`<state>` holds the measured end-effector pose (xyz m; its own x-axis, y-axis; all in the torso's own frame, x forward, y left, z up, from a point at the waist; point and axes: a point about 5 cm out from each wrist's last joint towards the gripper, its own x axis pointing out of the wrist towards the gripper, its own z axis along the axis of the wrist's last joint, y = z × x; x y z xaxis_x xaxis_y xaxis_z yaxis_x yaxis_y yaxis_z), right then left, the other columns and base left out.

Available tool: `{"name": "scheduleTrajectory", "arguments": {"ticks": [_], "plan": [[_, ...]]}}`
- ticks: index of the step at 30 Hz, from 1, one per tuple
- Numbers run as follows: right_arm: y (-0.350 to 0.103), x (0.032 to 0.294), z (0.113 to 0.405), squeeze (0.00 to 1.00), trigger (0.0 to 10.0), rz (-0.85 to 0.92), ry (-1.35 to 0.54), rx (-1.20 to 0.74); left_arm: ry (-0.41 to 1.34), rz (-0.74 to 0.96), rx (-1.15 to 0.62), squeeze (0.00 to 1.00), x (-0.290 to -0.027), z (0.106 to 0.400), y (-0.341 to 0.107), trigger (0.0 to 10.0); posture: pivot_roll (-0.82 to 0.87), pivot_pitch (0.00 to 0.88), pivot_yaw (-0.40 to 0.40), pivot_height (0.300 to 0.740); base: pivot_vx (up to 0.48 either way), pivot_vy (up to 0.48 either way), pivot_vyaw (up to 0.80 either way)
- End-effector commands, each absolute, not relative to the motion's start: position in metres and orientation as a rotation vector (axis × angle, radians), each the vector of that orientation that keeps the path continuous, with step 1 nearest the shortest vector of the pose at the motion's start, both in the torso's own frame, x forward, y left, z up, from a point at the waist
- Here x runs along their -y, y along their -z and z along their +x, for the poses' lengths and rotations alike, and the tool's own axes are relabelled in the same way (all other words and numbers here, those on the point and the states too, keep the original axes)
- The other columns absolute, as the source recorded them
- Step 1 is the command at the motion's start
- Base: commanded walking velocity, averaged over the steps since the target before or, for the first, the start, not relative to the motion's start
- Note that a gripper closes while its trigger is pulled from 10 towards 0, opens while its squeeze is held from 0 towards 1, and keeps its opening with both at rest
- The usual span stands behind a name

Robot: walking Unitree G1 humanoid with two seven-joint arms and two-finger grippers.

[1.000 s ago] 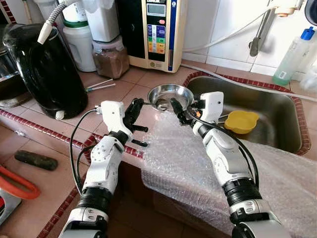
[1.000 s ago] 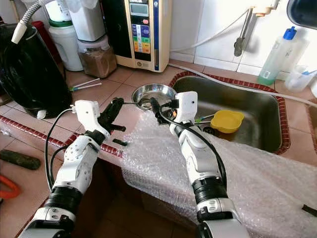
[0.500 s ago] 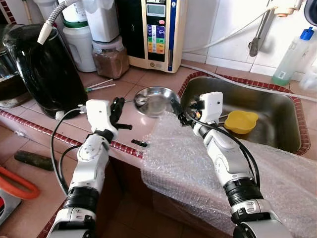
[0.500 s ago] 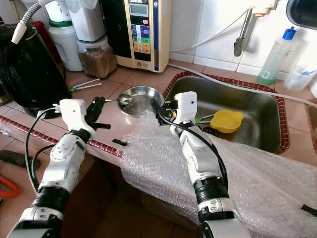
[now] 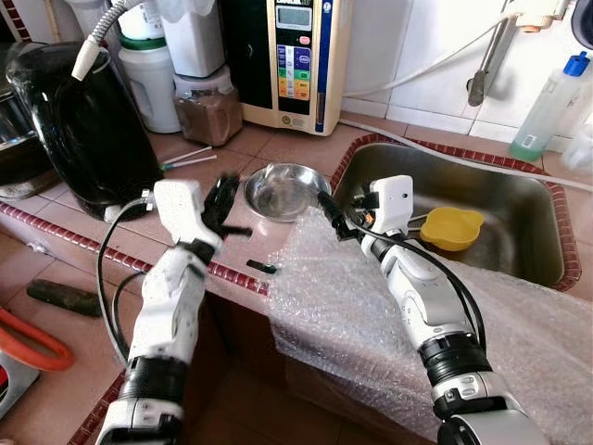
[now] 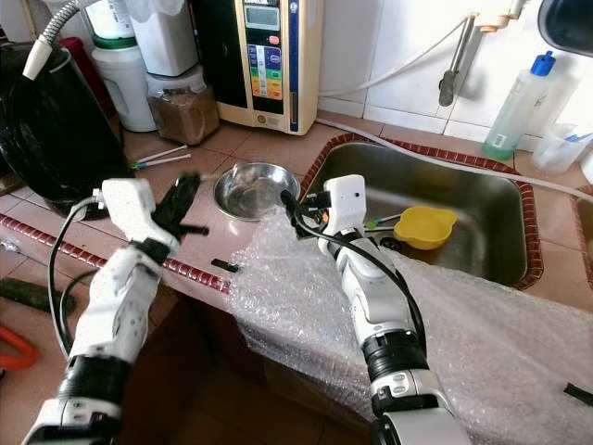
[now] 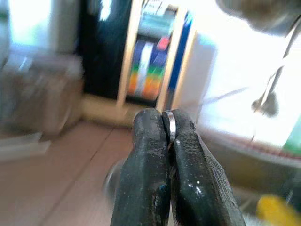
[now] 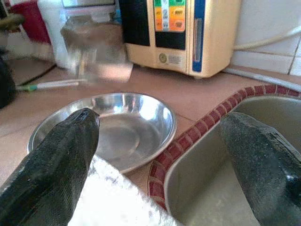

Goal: Kitchen organization

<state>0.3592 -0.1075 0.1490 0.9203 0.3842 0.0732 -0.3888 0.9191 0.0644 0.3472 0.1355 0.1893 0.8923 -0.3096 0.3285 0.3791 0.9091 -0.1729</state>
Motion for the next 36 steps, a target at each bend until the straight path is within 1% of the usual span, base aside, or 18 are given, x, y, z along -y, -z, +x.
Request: {"name": "scheduleTrajectory", "arguments": {"ticks": [1,5,8,9,11,14,16,20,24,25,29,31,36], "plan": [[-0.156,0.109,0.363,0.0,10.0,0.081,-0.388,0.08,0.412,-0.228,0.356,0.0,-0.131,0.35,-0.21,0.0,0.05,0.0,0.03,0.74,0.0,0.0,0.0],[-0.159,0.113,0.363,0.0,10.0,0.026,-0.371,0.108,0.426,-0.236,0.367,0.0,-0.129,0.354,-0.214,0.0,0.04,0.0,0.039,0.74,0.0,0.0,0.0],[-0.163,0.114,0.362,0.0,10.0,-0.042,-0.36,0.144,0.453,-0.241,0.336,0.0,-0.124,0.356,-0.209,0.0,0.03,0.0,0.042,0.74,0.0,0.0,0.0],[-0.164,0.114,0.362,0.0,10.0,-0.065,-0.361,0.155,0.465,-0.246,0.324,0.0,-0.121,0.356,-0.207,0.0,0.03,0.0,0.042,0.74,0.0,0.0,0.0],[-0.169,0.11,0.359,0.0,10.0,-0.171,-0.384,0.211,0.53,-0.252,0.269,0.0,-0.108,0.357,-0.197,0.0,0.02,0.0,0.041,0.74,0.0,0.0,0.0],[-0.17,0.11,0.359,0.0,10.0,-0.186,-0.387,0.223,0.556,-0.253,0.251,0.0,-0.102,0.357,-0.194,0.0,0.02,0.0,0.041,0.74,0.0,0.0,0.0],[-0.173,0.111,0.359,0.0,10.0,-0.201,-0.389,0.248,0.597,-0.26,0.235,0.0,-0.089,0.357,-0.191,0.0,0.02,0.0,0.04,0.74,0.0,0.0,0.0],[-0.18,0.111,0.359,0.0,10.0,-0.196,-0.365,0.3,0.634,-0.262,0.206,0.0,-0.08,0.355,-0.186,0.0,0.02,0.0,0.044,0.74,0.0,0.0,0.0],[-0.181,0.109,0.36,0.0,10.0,-0.19,-0.36,0.308,0.648,-0.263,0.199,0.0,-0.076,0.353,-0.184,0.0,0.02,0.0,0.045,0.74,0.0,0.0,0.0],[-0.178,0.102,0.359,0.0,10.0,-0.184,-0.391,0.299,0.661,-0.266,0.197,0.0,-0.073,0.353,-0.183,0.0,0.02,0.0,0.045,0.74,0.0,0.0,0.0],[-0.176,0.094,0.357,0.0,10.0,-0.182,-0.449,0.288,0.671,-0.27,0.197,0.0,-0.07,0.352,-0.183,0.0,0.03,0.0,0.042,0.74,0.0,0.0,0.0],[-0.174,0.091,0.356,0.0,10.0,-0.217,-0.479,0.289,0.681,-0.272,0.195,0.0,-0.067,0.352,-0.183,0.0,0.02,0.0,0.041,0.74,0.0,0.0,0.0],[-0.175,0.093,0.359,0.0,10.0,-0.277,-0.476,0.296,0.691,-0.272,0.196,0.0,-0.064,0.351,-0.184,0.0,0.02,0.0,0.043,0.74,0.0,0.0,0.0]]}}
